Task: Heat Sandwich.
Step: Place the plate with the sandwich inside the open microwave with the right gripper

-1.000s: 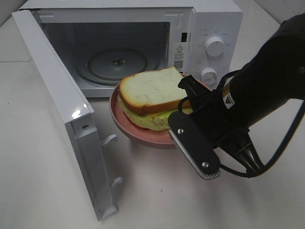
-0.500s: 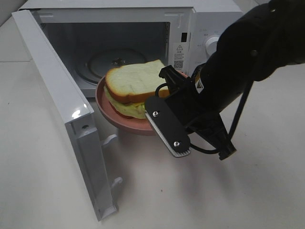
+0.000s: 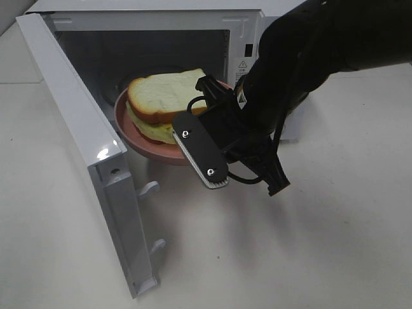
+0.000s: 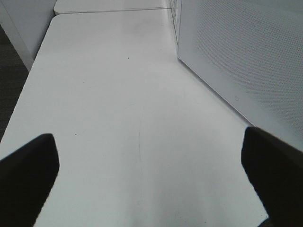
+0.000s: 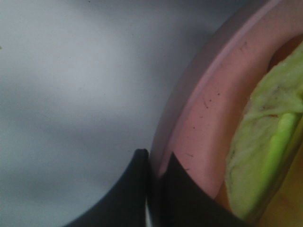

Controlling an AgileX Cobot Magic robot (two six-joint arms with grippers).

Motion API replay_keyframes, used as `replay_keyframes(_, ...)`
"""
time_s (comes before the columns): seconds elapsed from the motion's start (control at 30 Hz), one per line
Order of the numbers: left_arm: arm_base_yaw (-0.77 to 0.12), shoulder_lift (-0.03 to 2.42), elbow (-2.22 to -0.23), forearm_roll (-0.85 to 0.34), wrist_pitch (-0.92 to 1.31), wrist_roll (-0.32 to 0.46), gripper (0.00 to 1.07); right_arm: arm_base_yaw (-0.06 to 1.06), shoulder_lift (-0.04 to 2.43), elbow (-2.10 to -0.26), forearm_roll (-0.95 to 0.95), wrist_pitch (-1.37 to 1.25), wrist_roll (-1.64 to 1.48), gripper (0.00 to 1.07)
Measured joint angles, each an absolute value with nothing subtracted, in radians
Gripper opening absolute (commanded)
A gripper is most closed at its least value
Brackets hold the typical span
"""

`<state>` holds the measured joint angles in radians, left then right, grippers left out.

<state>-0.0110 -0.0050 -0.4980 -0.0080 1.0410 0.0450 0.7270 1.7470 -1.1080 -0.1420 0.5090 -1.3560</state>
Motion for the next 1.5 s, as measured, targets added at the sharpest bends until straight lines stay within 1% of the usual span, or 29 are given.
replay_keyframes(0.77, -0.011, -0.005, -0.498, -0.008, 1.041, 0.045, 1.04, 0.727, 1.910, -1.276, -0.142, 0.517, -1.352, 0.00)
replay_keyframes(1.5, -0.011, -0.005, -0.498, -0.008, 1.041, 0.045, 1.04, 0.727, 2.080, -1.562, -0.144, 0.636, -1.254, 0.00)
